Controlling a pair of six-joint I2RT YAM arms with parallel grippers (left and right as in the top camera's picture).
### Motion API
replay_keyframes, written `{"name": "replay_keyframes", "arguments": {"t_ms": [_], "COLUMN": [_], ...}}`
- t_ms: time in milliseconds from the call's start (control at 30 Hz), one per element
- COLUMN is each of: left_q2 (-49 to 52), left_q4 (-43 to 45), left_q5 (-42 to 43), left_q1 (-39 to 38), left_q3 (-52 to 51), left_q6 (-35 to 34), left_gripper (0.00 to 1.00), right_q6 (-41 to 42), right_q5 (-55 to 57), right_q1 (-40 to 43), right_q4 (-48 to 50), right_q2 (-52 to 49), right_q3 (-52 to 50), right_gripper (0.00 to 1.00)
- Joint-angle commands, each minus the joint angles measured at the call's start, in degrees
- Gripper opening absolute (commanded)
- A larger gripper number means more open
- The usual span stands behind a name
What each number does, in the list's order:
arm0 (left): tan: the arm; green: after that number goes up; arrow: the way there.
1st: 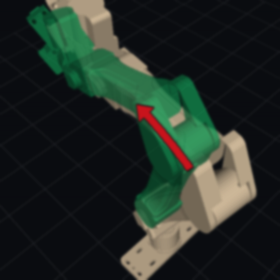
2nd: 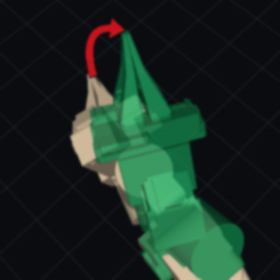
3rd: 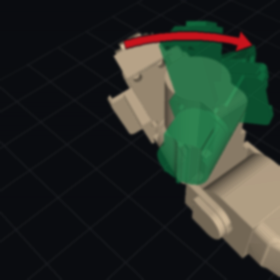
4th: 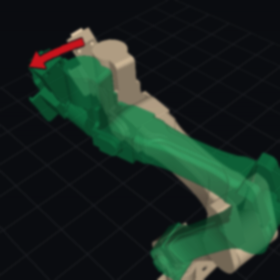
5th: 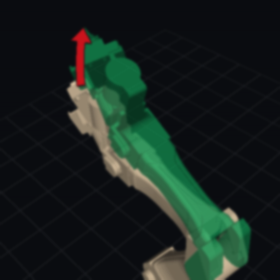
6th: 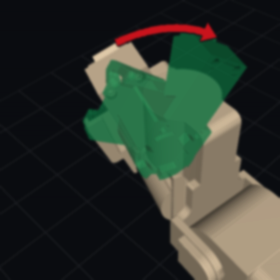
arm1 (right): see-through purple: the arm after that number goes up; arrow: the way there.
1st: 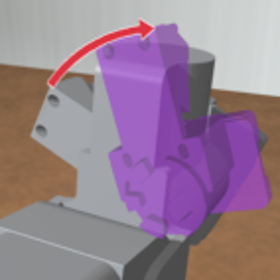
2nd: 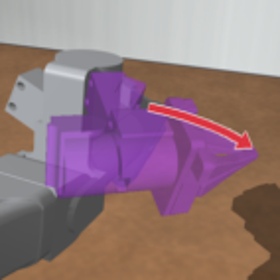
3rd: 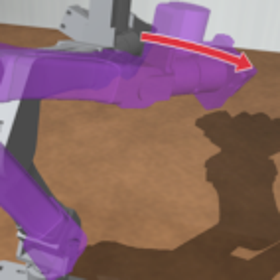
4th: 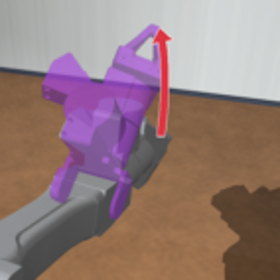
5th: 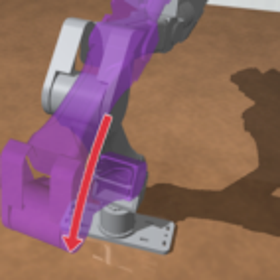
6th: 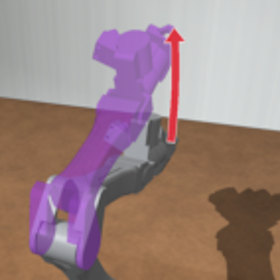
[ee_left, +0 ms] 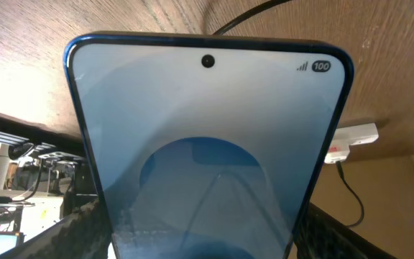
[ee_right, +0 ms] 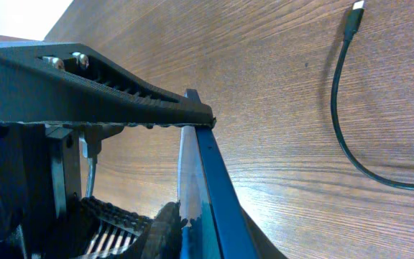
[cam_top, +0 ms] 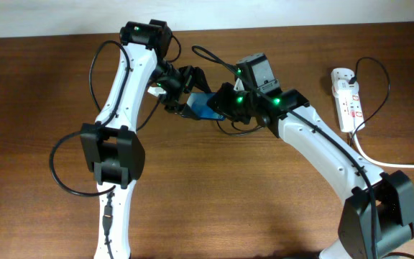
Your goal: Plug charger to phone and switch on socket
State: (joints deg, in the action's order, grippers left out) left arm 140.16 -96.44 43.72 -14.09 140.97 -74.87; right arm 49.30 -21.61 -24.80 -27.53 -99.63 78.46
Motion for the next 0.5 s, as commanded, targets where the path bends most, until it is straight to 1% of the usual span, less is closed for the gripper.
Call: {"name": "replay_keyframes", "arguments": {"t_ms": [0,133,167,200,233,300,333,367,400,467], "left_q2": [-0.7,-0.7,-0.7,-0.7,-0.7,-0.7,-0.7,-0.7,-0.7,-0.7], "left_q4": [-0.3,-0.2,-0.2,-0.3,-0.2,-0.2,-0.2,-0.2,-0.2,0.0], "left_q5": [4.2,4.5,4.5,4.5,4.5,4.5,4.5,4.5,3.1,-1.4], "left_q1": [-0.4,-0.4,-0.4,-0.4,-0.4,-0.4,-0.4,-0.4,-0.4,-0.1], "left_q3": [1.4,1.4,1.4,1.4,1.4,1.4,1.4,1.4,1.4,1.4], "left_q6": [-0.8,-0.8,-0.8,-0.8,-0.8,-0.8,-0.8,-0.8,0.7,7.0], "left_gripper": [0.0,0.0,0.05,0.21,0.34,0.56,0.61,0.63,0.66,0.88], "right_q6": [0.1,0.7,0.7,0.7,0.7,0.7,0.7,0.7,0.7,0.2], "right_q5": [0.4,-0.2,-0.2,-0.3,-0.6,-1.0,-1.1,-1.3,-2.0,-2.1], "right_q1": [-0.5,-0.5,-0.5,-0.5,-0.5,-0.2,-0.2,-0.2,0.0,1.4], "right_q4": [0.3,0.3,0.3,0.3,0.3,0.3,0.3,0.3,0.0,-2.9], "right_q2": [-0.5,-0.5,-0.5,-0.5,-0.5,-0.5,-0.5,-0.3,0.0,1.1], "right_q3": [0.9,0.9,0.9,0.9,0.9,0.9,1.0,1.0,1.0,1.0], "right_gripper": [0.2,0.04,0.04,0.04,0.04,0.04,0.04,0.04,0.04,0.04]}}
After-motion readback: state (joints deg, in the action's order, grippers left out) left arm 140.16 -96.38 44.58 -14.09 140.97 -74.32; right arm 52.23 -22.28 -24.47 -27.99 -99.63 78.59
